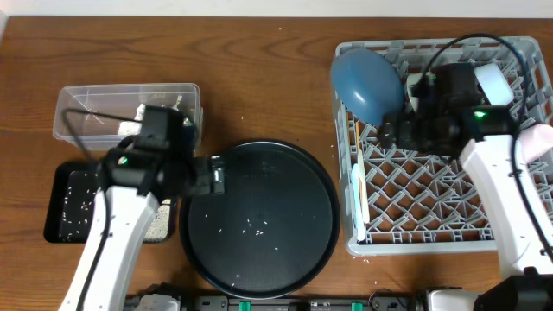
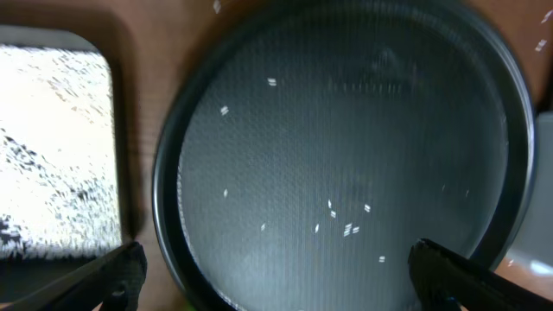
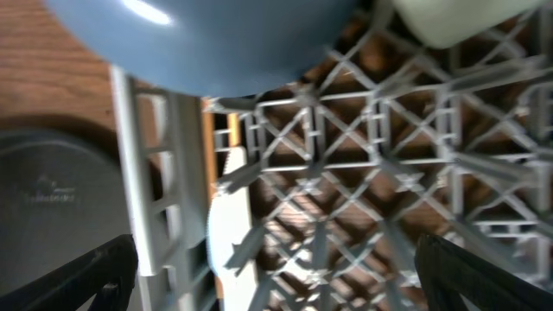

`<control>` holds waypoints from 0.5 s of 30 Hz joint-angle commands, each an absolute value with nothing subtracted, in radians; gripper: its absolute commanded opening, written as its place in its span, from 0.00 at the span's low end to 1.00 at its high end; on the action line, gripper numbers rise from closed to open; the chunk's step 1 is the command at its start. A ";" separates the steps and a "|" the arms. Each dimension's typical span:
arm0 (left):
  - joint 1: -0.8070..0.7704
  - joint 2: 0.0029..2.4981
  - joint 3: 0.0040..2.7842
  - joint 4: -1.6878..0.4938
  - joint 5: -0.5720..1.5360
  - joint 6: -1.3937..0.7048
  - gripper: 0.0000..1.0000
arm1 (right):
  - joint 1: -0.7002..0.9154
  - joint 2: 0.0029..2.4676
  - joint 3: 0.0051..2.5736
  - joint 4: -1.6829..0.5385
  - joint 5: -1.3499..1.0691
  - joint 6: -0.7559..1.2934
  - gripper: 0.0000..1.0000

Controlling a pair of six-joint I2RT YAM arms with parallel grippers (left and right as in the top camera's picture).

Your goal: Sort waste into correct bins and load items into the dishwasher rack

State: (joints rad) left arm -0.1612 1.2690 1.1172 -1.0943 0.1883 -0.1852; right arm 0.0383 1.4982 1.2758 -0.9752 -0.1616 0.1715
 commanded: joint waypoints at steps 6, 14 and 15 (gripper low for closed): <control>-0.155 1.363 1.247 -1.264 0.144 -0.181 0.98 | -0.098 1.460 1.276 -1.073 -0.224 0.088 0.99; -0.154 1.179 1.202 -1.263 0.128 -0.159 0.98 | -0.092 1.268 1.197 -1.076 -0.161 0.088 0.99; -0.154 1.129 1.181 -1.242 0.110 -0.159 0.98 | -0.090 1.222 1.166 -1.046 -0.161 0.088 0.99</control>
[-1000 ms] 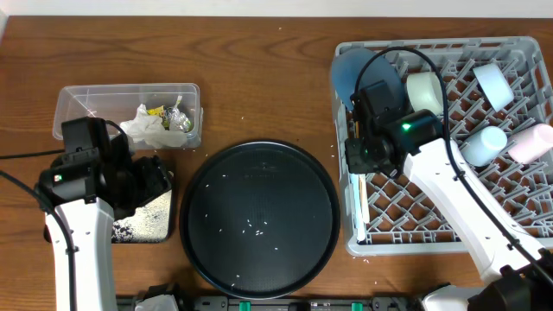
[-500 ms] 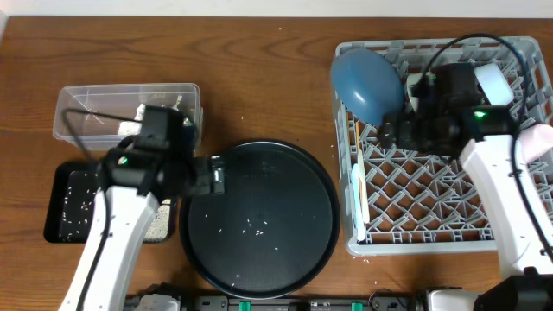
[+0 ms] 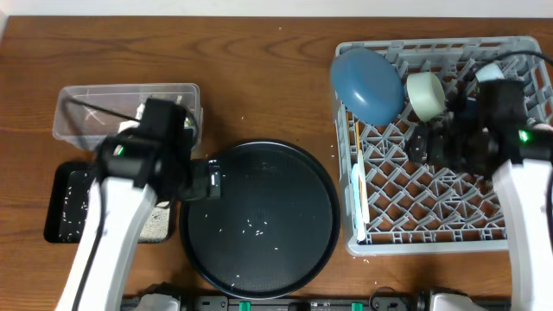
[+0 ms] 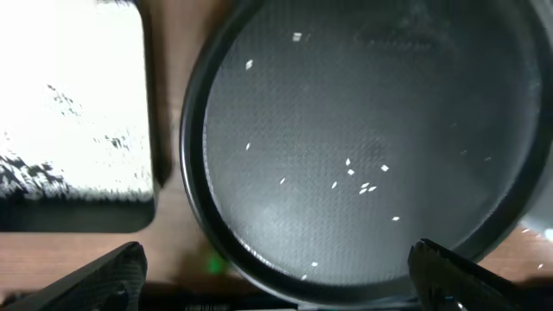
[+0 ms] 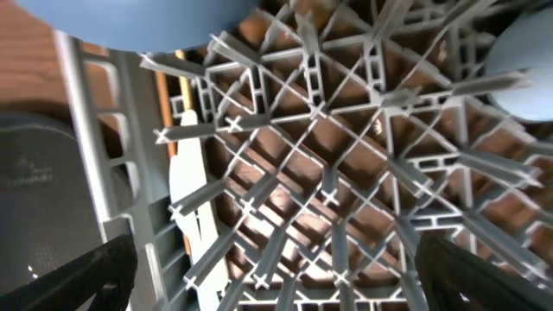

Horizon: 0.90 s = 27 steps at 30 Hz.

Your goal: Sort waste into correct bins and load items into the dishwasher rack

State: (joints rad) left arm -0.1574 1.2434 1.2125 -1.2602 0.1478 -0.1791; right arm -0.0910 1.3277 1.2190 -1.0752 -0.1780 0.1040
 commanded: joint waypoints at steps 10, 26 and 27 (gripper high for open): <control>-0.155 0.560 1.012 -1.075 0.003 -0.189 0.98 | -0.091 0.677 0.831 -0.820 -0.097 0.076 0.99; -0.155 0.357 1.012 -1.065 0.003 -0.189 0.98 | -0.091 0.517 0.805 -1.045 -0.097 0.077 0.99; -0.155 0.357 1.012 -1.065 0.003 -0.189 0.98 | -0.091 0.517 0.805 -1.058 -0.097 0.077 0.99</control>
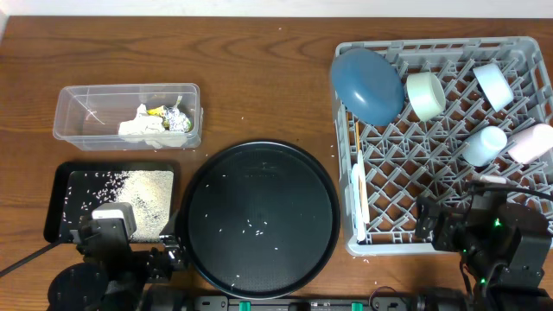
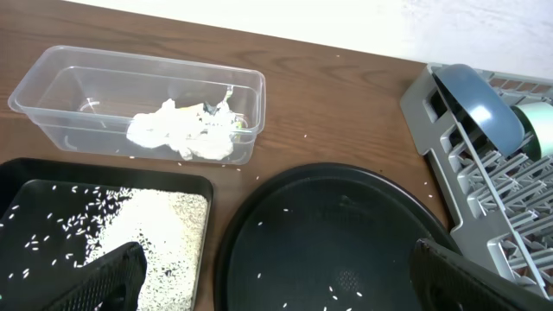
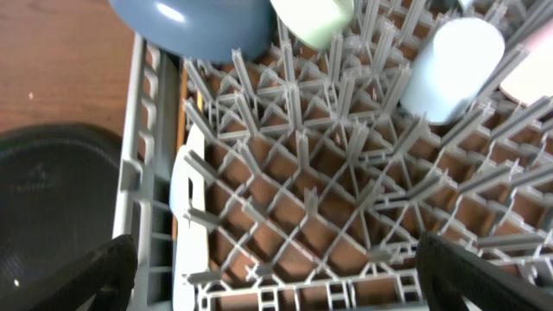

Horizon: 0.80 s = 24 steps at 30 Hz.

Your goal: Sort waste into correct bins and load items into the dishwasher rack

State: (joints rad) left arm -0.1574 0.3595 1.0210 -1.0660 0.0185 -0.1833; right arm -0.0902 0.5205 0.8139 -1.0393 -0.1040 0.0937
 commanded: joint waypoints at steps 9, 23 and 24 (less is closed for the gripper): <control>-0.155 0.357 1.012 -1.065 0.003 -0.189 0.98 | -0.091 0.517 0.805 -1.122 -0.097 0.077 0.99; -0.155 0.357 1.012 -1.065 0.003 -0.189 0.98 | -0.091 0.402 0.789 -1.126 -0.093 0.068 0.99; -0.155 0.357 1.012 -1.065 0.003 -0.189 0.98 | -0.091 0.378 0.775 -1.096 -0.094 0.064 0.99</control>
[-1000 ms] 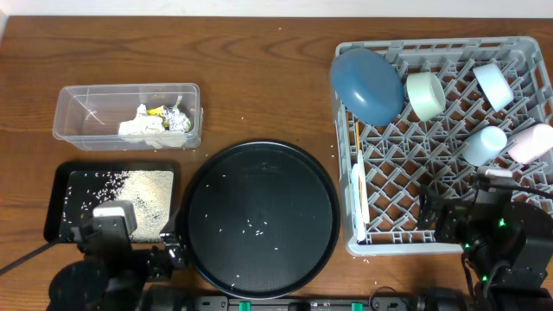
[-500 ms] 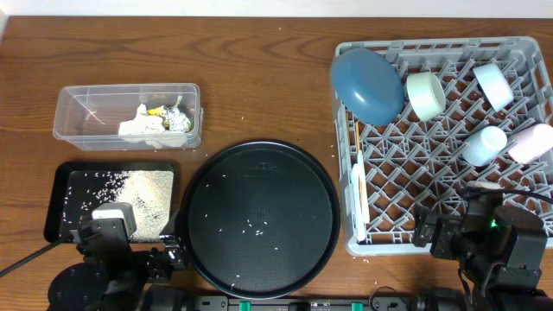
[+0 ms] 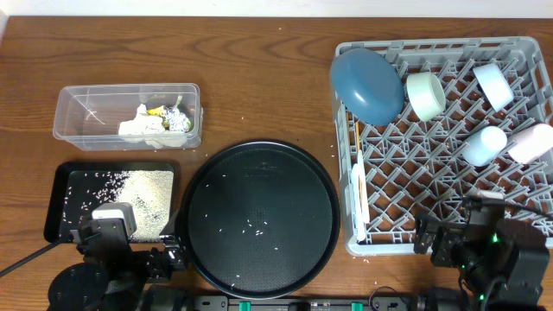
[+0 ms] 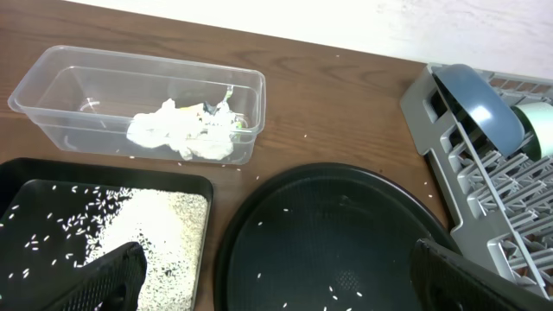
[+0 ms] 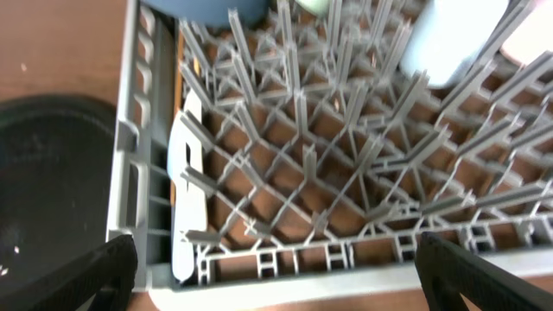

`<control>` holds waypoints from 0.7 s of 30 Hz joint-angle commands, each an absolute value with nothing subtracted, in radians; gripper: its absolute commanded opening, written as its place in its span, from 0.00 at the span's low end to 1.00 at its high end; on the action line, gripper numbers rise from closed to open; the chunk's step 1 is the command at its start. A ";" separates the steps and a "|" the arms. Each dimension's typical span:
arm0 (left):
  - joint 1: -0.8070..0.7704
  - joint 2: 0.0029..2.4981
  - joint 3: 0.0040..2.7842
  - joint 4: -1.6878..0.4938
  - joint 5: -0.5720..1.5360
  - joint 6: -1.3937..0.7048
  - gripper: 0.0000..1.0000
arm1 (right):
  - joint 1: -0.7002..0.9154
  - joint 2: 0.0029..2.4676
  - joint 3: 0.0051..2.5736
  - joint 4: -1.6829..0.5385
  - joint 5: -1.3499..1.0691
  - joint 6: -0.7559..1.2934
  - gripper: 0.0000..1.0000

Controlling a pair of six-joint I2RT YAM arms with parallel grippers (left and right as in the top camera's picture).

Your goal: Sort waste into correct bins and load items into the dishwasher rack

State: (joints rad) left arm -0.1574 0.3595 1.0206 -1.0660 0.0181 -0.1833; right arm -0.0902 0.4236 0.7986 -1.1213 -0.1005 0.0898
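Observation:
The grey dishwasher rack (image 3: 518,246) at the right holds a blue bowl (image 3: 367,82), a pale green cup (image 3: 425,93), two light blue cups (image 3: 492,82) and a pink one (image 3: 534,142). A white utensil (image 3: 359,203) lies along its left side. A clear bin (image 3: 69,121) holds crumpled paper waste (image 3: 154,121). Rice covers the black rectangular tray (image 3: 60,203). My left gripper (image 3: 168,261) rests at the near edge, open and holding nothing (image 4: 276,285). My right gripper (image 3: 435,242) is open and holding nothing before the rack's near wall (image 5: 276,276).
A large round black tray (image 3: 257,218) with a few rice grains sits in the middle, between the bins and the rack. Scattered grains dot the wooden table (image 3: 259,78).
The right gripper has drawn slightly back, so its view now takes in the rack's near wall. The left arm and all objects are unchanged.
At first my left gripper hung open over the round tray's left rim, and my right was in the rack beside the blue bowl. Then the right stood further right, with the green cup showing beside the bowl. Later both arms were back at the near edge, open.

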 commanded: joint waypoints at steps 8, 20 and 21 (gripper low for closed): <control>-0.155 0.357 1.012 -1.065 0.003 -0.189 0.98 | -0.090 0.149 0.535 -0.746 -0.098 0.062 0.99; -0.155 0.357 1.012 -1.065 0.003 -0.189 0.98 | -0.090 0.005 0.183 -0.168 -0.109 0.030 0.99; -0.155 0.357 1.012 -1.065 0.003 -0.189 0.98 | -0.091 0.005 0.160 -0.125 -0.109 0.020 0.99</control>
